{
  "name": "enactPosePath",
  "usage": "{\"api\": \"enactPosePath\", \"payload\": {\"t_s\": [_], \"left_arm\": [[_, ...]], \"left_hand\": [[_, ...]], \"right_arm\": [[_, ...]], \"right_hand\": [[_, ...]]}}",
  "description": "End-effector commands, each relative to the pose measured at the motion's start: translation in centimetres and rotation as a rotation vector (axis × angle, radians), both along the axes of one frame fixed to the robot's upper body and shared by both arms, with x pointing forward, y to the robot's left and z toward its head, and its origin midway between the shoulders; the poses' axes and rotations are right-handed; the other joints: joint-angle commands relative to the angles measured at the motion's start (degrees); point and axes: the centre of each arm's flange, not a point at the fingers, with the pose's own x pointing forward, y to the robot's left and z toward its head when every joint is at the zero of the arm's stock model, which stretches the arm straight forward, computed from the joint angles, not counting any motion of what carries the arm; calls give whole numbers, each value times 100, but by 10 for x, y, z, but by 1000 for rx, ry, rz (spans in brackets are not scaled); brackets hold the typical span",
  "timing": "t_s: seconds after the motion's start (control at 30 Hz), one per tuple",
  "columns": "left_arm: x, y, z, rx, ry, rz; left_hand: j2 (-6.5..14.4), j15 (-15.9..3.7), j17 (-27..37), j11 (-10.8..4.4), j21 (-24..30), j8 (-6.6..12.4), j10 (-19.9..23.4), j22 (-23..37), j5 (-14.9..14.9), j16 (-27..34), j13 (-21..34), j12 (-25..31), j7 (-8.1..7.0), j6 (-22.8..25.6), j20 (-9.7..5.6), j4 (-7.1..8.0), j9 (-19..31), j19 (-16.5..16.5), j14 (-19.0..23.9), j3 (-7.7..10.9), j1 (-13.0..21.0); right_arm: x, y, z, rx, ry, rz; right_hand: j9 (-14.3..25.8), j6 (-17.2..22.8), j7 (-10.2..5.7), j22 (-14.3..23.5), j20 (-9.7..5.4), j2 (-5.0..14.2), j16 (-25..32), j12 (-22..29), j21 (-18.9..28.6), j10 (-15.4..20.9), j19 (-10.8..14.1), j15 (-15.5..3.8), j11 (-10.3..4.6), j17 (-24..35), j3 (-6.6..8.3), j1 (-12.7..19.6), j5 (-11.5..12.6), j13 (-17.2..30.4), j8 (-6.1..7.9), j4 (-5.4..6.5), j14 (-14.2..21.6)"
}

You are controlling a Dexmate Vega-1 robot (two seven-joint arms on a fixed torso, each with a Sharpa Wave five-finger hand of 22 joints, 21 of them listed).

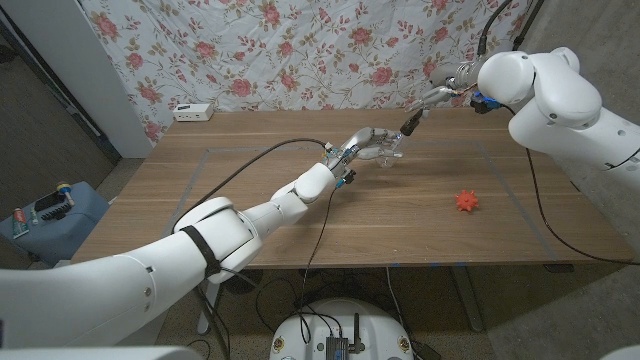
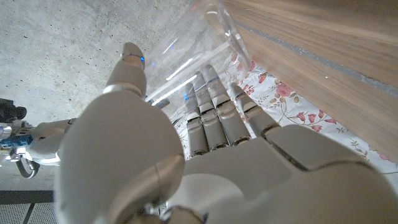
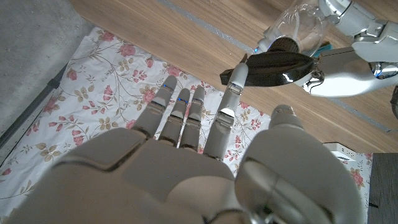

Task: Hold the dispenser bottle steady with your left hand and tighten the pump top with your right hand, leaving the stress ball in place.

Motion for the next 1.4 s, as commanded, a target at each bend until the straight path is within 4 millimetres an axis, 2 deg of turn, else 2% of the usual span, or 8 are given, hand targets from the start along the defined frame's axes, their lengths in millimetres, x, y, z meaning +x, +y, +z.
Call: {"api": "enactPosePath", "payload": {"t_s": [0.03,0.2,0.4,0.5,0.73,1.07,1.23,1.4], "left_arm": [[-2,5,-3,-24,-13,1],[-2,6,-3,-36,-11,5],[0,7,-4,-51,3,10],[1,6,-4,-57,13,12],[3,6,-4,-66,26,14],[3,7,-2,-93,30,15],[2,6,-2,-95,26,15],[2,5,-2,-92,24,14]], "left_hand": [[461,-320,1,-16,5,30,92,13,44,27,11,24,-298,679,-553,462,28,65,41,520,-383],[460,-325,1,-42,6,30,93,13,44,26,10,23,-306,683,-555,460,28,70,42,524,-383],[457,-331,0,-38,8,29,100,13,44,25,10,25,-299,683,-562,459,28,78,40,527,-383],[457,-334,1,-28,8,32,104,13,44,26,8,25,-287,692,-562,460,28,79,42,529,-385],[449,-331,1,-12,18,38,119,13,42,27,2,25,-284,712,-571,465,27,110,45,526,-400],[448,-354,2,-28,26,51,173,14,44,29,-9,39,-302,757,-575,459,26,144,55,535,-395],[441,-357,2,-45,29,57,199,14,44,29,-14,45,-301,783,-577,455,25,161,58,536,-392],[437,-359,2,-42,31,64,229,15,44,29,-21,51,-312,813,-584,455,25,179,65,537,-396]], "right_arm": [[-13,1,8,-20,-27,-11],[-21,1,11,-28,-43,-12],[-30,2,14,-41,-37,-5],[-34,2,13,-50,-44,-2],[-36,-3,11,-52,-36,16],[-31,-8,8,-54,-31,48],[-28,-8,4,-64,-38,64],[-26,-9,0,-67,-58,83]], "right_hand": [[15,-152,-9,32,15,-13,-54,-61,-28,-81,-94,-58,25,0,35,166,22,5,-92,-120,-33],[30,-489,-45,32,52,-29,-119,-155,-47,-224,-191,-54,-13,4,68,242,30,4,-238,-219,-132],[64,-1186,-128,32,119,-44,-190,-316,-59,-532,-367,-4,10,21,148,496,42,29,-480,-480,-336],[80,-1592,-227,32,180,-49,-205,-381,-63,-694,-488,-21,-81,30,192,641,47,53,-573,-632,-441],[94,-2069,-364,30,212,-127,-272,-453,-53,-964,-586,8,-80,10,281,986,84,83,-608,-937,-715],[104,-2665,-578,29,222,-232,-283,-489,-49,-1261,-684,6,-164,16,329,1173,141,110,-658,-1104,-937],[111,-3091,-824,29,237,-293,-273,-479,-38,-1378,-708,30,-203,27,358,1259,190,126,-670,-1154,-1042],[115,-3268,-871,29,238,-305,-265,-480,-33,-1449,-714,17,-233,30,388,1333,217,134,-662,-1179,-1078]]}}
